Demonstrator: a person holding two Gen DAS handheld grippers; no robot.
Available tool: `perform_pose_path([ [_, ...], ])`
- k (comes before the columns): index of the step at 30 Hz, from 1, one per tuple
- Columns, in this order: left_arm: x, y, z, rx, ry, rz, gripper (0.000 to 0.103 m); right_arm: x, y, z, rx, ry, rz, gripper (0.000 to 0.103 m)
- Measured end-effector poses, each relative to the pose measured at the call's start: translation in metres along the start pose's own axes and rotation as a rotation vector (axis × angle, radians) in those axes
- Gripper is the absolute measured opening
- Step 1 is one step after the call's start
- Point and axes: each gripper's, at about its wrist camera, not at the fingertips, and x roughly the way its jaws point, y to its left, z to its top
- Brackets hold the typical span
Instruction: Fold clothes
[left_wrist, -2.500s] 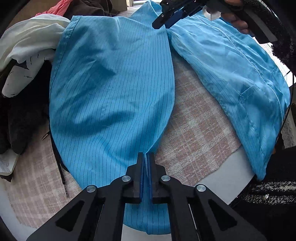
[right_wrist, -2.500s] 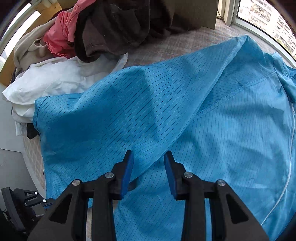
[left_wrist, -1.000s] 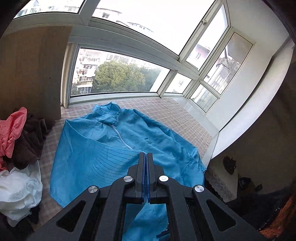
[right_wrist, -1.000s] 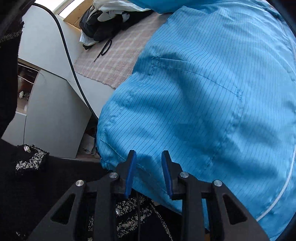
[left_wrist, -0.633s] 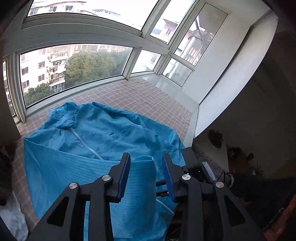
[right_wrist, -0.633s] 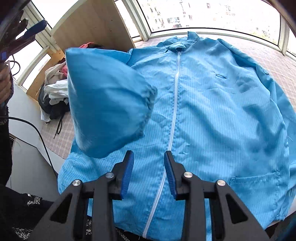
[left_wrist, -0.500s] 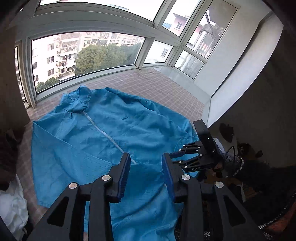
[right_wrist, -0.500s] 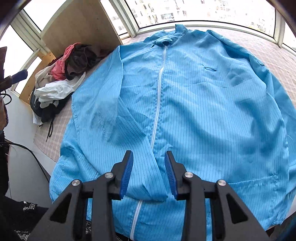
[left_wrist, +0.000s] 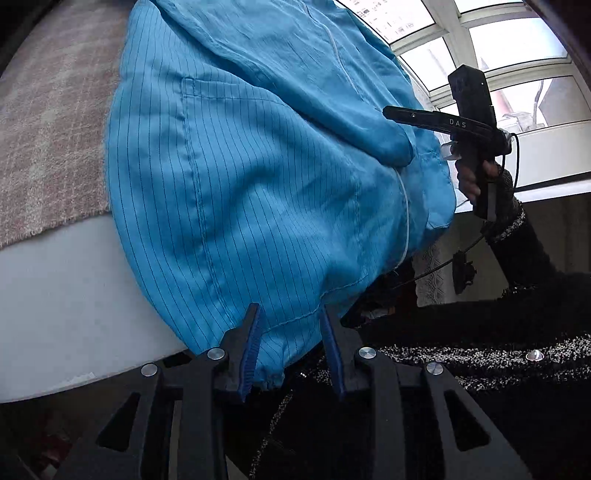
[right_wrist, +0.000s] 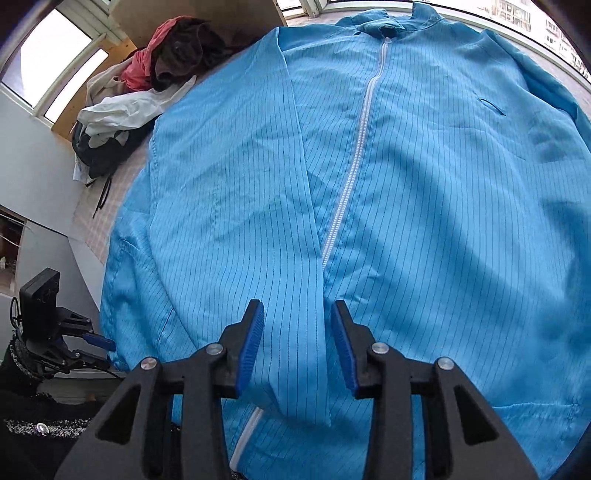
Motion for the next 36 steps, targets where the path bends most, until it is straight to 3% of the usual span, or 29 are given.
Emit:
perform_pose_path([
  [3,0.006,0.004,-0.032,-0.053,-0.004,0.027,0.031,0.002,0.004,-0.005,-0.055,0.008,-0.001,0.044],
  [5,-0.011,-0.003,-0.028,-0.048,-0.051,0.044,0.031,0.003,0.007,-0.009,-0.091,0.013,-0.001,0.045],
  [9,-0.037,-0.023,0.007,0.037,-0.149,0.068,0.031,0.005,0.013,-0.016,-0.165,0.023,-0.002,0.052],
  [14,-0.040,-0.031,0.062,0.119,-0.182,0.136,0.031,0.005,0.019,-0.022,-0.244,0.029,0.000,0.053],
  [15,-0.039,-0.030,0.069,0.124,-0.182,0.139,0.031,0.002,0.020,-0.019,-0.244,0.020,0.005,0.045],
  [16,-0.037,-0.030,0.075,0.128,-0.182,0.144,0.031,-0.001,0.020,-0.016,-0.243,0.010,0.011,0.021],
  [17,-0.034,-0.030,0.080,0.133,-0.182,0.153,0.031,-0.004,0.021,-0.013,-0.243,0.001,0.016,0.012],
  [20,-0.026,-0.028,0.094,0.131,-0.172,0.169,0.031,-0.014,0.022,-0.004,-0.242,-0.027,0.032,0.009],
  [23,-0.016,-0.027,0.100,0.122,-0.149,0.180,0.031,-0.045,0.007,0.021,-0.233,-0.086,-0.054,0.009],
  [27,-0.013,-0.029,0.107,0.130,-0.141,0.180,0.031,-0.086,-0.040,0.070,-0.178,-0.158,-0.325,0.009],
  [30,-0.015,-0.032,0.119,0.194,-0.117,0.161,0.031,-0.087,-0.086,0.108,-0.125,-0.139,-0.560,0.009],
  [32,-0.019,-0.031,0.134,0.204,-0.128,0.176,0.031,-0.084,-0.110,0.131,-0.096,-0.127,-0.639,0.009],
  [36,-0.029,-0.019,0.180,0.200,-0.178,0.224,0.031,-0.075,-0.139,0.165,-0.043,-0.109,-0.673,0.009],
])
